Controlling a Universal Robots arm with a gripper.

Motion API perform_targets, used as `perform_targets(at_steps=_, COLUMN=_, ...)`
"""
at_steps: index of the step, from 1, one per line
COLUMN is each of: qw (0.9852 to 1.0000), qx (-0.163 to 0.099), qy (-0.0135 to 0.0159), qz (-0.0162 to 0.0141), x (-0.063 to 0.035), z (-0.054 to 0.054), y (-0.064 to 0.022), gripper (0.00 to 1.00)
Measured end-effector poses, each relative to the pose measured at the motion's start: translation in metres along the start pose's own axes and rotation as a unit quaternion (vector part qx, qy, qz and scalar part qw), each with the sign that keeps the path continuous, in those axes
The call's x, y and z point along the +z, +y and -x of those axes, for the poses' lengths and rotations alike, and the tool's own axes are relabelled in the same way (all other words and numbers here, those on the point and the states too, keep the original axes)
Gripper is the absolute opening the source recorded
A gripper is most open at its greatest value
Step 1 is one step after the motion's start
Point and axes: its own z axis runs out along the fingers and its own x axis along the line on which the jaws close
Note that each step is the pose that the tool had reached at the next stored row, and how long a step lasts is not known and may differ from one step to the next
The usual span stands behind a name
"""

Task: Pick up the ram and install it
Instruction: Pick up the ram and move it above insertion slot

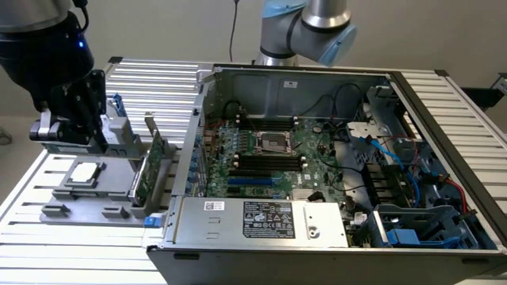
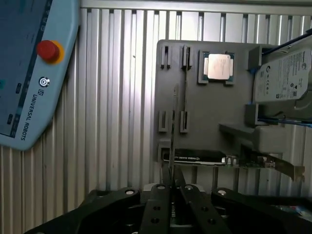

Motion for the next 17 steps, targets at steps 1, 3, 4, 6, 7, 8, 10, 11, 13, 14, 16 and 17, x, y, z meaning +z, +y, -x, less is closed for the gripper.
perform_targets(at_steps=1, qw=1.0, qx=0.0, qy=-0.0001, qz=0.0001, x=-0.0048, z=0.0, y=-0.0034, gripper=0.14)
perform_targets(at_steps=3, qw=1.0, qx=0.0, qy=0.0, qz=0.0004, x=-0.0142, z=0.001, y=-0.01, gripper=0.14)
perform_targets(at_steps=4, qw=1.0, qx=0.0, qy=0.0, qz=0.0005, x=-0.0188, z=0.002, y=-0.0134, gripper=0.14)
perform_targets(at_steps=6, qw=1.0, qx=0.0, qy=-0.0001, qz=0.0005, x=-0.0272, z=0.003, y=-0.0205, gripper=0.14)
perform_targets(at_steps=7, qw=1.0, qx=0.0, qy=0.0, qz=0.0005, x=-0.03, z=0.004, y=-0.0238, gripper=0.14)
perform_targets(at_steps=8, qw=1.0, qx=0.0, qy=0.0, qz=0.0006, x=-0.0326, z=0.005, y=-0.0272, gripper=0.14)
perform_targets(at_steps=10, qw=1.0, qx=0.0, qy=0.0001, qz=0.0006, x=-0.0376, z=0.007, y=-0.0343, gripper=0.14)
perform_targets(at_steps=11, qw=1.0, qx=0.0, qy=0.0001, qz=0.0006, x=-0.0399, z=0.008, y=-0.0378, gripper=0.14)
perform_targets(at_steps=13, qw=1.0, qx=0.0, qy=0.0001, qz=0.0006, x=-0.0444, z=0.011, y=-0.0451, gripper=0.14)
perform_targets(at_steps=14, qw=1.0, qx=0.0, qy=0.0002, qz=0.0006, x=-0.0467, z=0.012, y=-0.0493, gripper=0.14)
perform_targets(at_steps=16, qw=1.0, qx=0.0, qy=0.0002, qz=0.0006, x=-0.0501, z=0.013, y=-0.0575, gripper=0.14)
perform_targets(at_steps=17, qw=1.0, qx=0.0, qy=0.0002, qz=0.0006, x=-0.0512, z=0.014, y=-0.0621, gripper=0.14)
